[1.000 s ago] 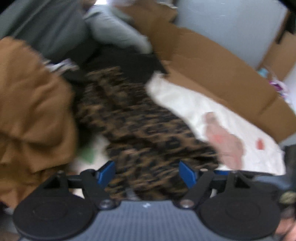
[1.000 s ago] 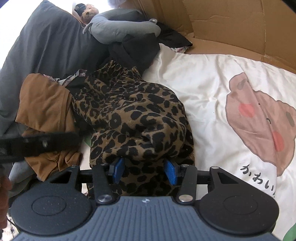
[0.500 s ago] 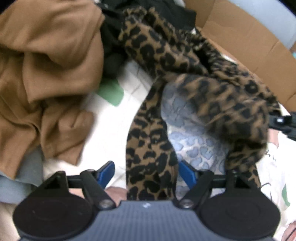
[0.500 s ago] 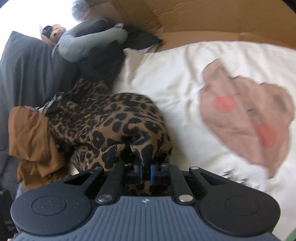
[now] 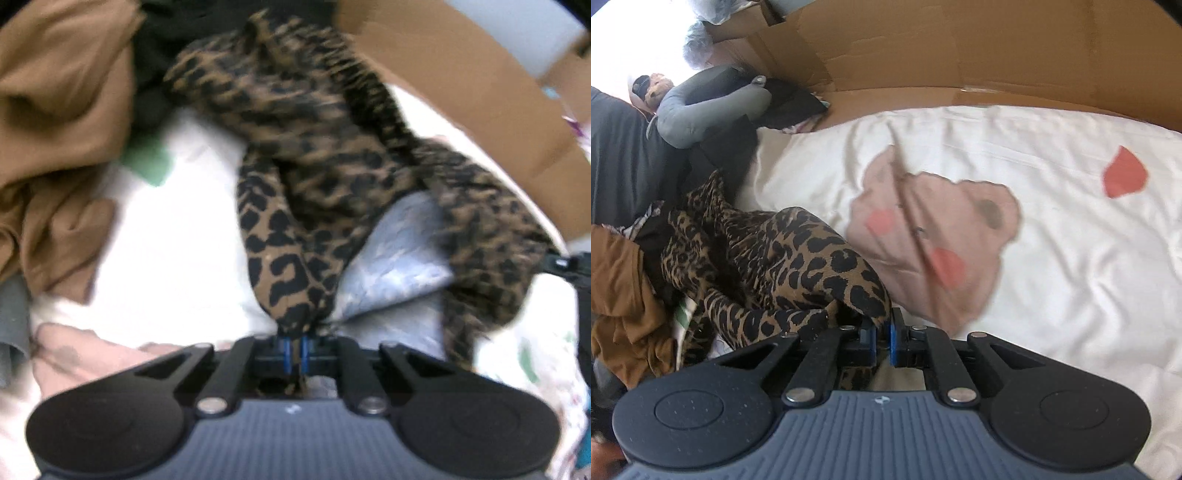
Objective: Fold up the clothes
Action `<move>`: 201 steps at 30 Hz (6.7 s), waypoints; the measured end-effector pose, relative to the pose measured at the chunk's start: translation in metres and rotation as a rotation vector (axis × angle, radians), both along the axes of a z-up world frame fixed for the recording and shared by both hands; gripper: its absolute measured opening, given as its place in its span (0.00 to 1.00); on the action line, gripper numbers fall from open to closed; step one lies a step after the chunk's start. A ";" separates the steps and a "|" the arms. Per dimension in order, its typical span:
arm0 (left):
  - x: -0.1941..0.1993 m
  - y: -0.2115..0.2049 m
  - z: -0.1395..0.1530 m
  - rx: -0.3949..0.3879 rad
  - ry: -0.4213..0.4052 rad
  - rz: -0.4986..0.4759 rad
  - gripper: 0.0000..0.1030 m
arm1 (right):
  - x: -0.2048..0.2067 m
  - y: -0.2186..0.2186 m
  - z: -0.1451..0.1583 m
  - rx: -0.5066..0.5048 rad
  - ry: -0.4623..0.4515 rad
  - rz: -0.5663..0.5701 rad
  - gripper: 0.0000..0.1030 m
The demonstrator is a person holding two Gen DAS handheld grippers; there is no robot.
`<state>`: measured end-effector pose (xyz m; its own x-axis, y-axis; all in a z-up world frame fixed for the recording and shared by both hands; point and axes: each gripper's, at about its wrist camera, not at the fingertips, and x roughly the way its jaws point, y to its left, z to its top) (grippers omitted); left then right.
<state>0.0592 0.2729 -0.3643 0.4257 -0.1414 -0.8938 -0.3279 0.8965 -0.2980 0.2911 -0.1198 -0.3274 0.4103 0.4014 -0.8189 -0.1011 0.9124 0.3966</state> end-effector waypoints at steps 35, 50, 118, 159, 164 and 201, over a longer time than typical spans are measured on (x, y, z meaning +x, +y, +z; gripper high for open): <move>-0.010 -0.108 0.179 0.163 0.095 -0.372 0.63 | -0.142 -0.199 0.156 -0.142 -0.035 0.042 0.44; 0.081 -0.070 0.168 0.211 -0.043 -0.391 0.64 | -0.123 -0.127 0.153 -0.125 -0.148 0.124 0.59; 0.199 -0.051 -0.003 0.224 -0.134 -0.583 0.13 | -0.085 -0.022 -0.024 -0.407 -0.055 0.476 0.17; 0.244 -0.043 -0.045 0.170 -0.112 -0.579 0.49 | 0.033 -0.086 -0.036 -0.350 -0.039 0.152 0.45; 0.247 -0.045 -0.039 0.137 -0.087 -0.663 0.19 | 0.040 -0.083 -0.032 -0.357 -0.073 0.140 0.02; 0.324 -0.080 -0.008 0.320 -0.162 -0.590 0.17 | 0.141 -0.129 0.019 -0.473 -0.111 -0.076 0.07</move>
<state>0.3833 0.1930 -0.3725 0.4903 -0.1297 -0.8618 0.2678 0.9635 0.0073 0.4319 -0.2484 -0.3084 0.5186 -0.0383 -0.8541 -0.0458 0.9963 -0.0725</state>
